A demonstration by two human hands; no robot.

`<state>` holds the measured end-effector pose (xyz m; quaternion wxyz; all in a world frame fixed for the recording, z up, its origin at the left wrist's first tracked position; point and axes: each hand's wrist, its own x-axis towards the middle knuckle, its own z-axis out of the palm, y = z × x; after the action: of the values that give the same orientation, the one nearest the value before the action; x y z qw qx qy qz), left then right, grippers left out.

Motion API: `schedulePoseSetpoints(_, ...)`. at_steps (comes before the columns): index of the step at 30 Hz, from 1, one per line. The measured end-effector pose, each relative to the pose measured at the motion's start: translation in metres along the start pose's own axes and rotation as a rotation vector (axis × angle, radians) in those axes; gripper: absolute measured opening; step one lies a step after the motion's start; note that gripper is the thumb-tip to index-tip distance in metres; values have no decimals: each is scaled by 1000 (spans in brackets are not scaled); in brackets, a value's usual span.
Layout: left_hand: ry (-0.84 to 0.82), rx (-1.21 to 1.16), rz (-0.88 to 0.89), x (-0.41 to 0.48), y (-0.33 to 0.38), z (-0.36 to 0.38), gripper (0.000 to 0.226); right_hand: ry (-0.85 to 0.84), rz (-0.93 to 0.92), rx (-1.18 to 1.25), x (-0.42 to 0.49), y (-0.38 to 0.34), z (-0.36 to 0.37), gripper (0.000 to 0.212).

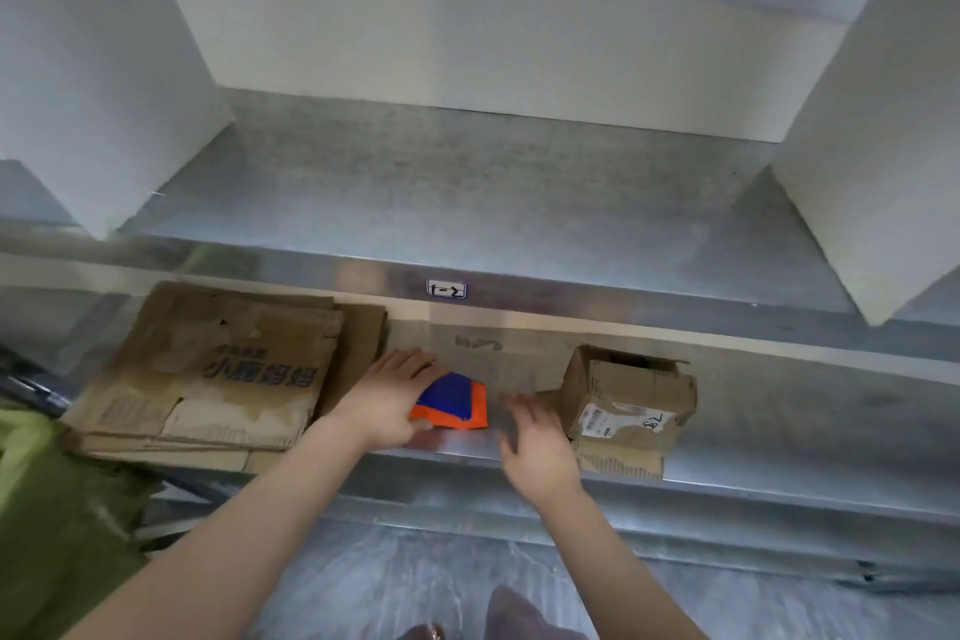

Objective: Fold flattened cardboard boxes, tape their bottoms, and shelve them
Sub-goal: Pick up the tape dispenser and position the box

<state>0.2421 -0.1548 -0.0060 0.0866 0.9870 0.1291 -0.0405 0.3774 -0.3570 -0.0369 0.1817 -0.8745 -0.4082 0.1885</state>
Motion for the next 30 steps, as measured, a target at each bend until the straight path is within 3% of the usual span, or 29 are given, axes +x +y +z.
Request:
schedulePoseSetpoints(13,-136,-235,-54,18,-12,7,60,16,85,38,10,5,16,51)
schedulePoseSetpoints(19,-7,-308,-49,8,-10,12,56,37,43,53,19,7,24,48)
schedulePoseSetpoints(25,204,-264,48,-10,-18,-3,36,8,25,82,34,12,29,45)
schedulePoseSetpoints(30,196,-337,47,-18,-12,-23,44,-45,32,279,48,4,24,44)
